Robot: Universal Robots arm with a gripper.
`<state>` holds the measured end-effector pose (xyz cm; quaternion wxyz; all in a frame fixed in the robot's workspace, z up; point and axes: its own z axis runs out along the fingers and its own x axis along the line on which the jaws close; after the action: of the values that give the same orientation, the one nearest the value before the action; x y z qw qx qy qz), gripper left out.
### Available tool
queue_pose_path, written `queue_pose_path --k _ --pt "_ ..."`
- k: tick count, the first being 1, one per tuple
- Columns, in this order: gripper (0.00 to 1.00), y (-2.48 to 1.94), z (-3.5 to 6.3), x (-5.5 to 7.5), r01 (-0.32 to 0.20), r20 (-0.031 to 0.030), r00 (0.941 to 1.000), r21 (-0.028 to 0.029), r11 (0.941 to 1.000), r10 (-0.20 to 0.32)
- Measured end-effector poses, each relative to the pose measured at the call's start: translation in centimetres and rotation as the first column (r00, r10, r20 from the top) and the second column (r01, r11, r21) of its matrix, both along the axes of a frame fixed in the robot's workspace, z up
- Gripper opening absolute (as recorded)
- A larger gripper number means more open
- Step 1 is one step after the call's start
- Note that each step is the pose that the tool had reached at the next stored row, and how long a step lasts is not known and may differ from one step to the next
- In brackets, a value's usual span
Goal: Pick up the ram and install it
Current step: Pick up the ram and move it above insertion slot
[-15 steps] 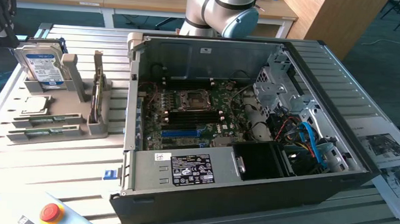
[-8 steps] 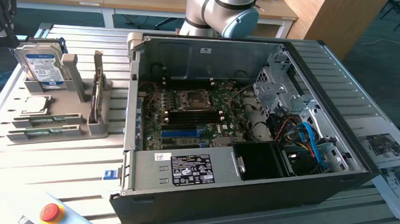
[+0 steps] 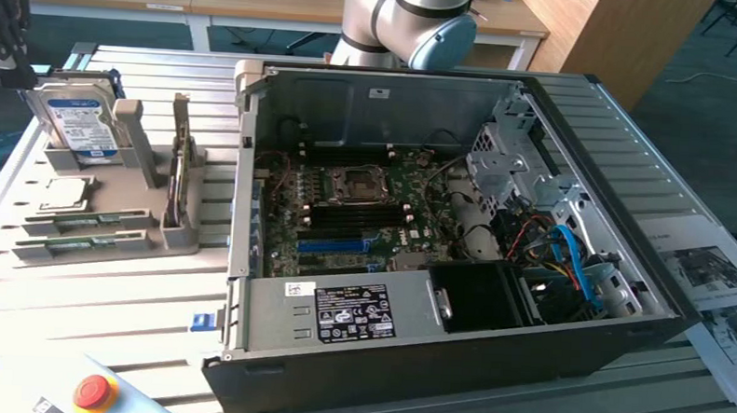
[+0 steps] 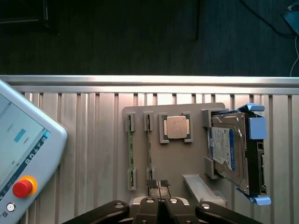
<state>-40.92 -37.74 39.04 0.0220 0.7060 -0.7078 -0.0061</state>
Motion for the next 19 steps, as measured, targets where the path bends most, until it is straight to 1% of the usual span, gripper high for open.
queue_pose_path --k 4,10,12,16,19 --pt "0.1 -0.01 -0.04 0.02 -0.037 -0.0002 0.9993 -0.0001 0.9993 0.037" --pt "0.1 0.0 -0.04 0.02 -0.041 -0.0001 0.9992 -0.0005 0.9992 0.041" --pt "0.1 0.0 -0.04 0.03 -0.041 0.0017 0.9992 -0.0006 0.9992 0.041" --pt "0.1 0.0 -0.04 0.02 -0.041 0.0073 0.9991 -0.0006 0.9991 0.041" --pt "0.1 0.0 -0.05 0.03 -0.043 0.0086 0.999 -0.0007 0.9991 0.043"
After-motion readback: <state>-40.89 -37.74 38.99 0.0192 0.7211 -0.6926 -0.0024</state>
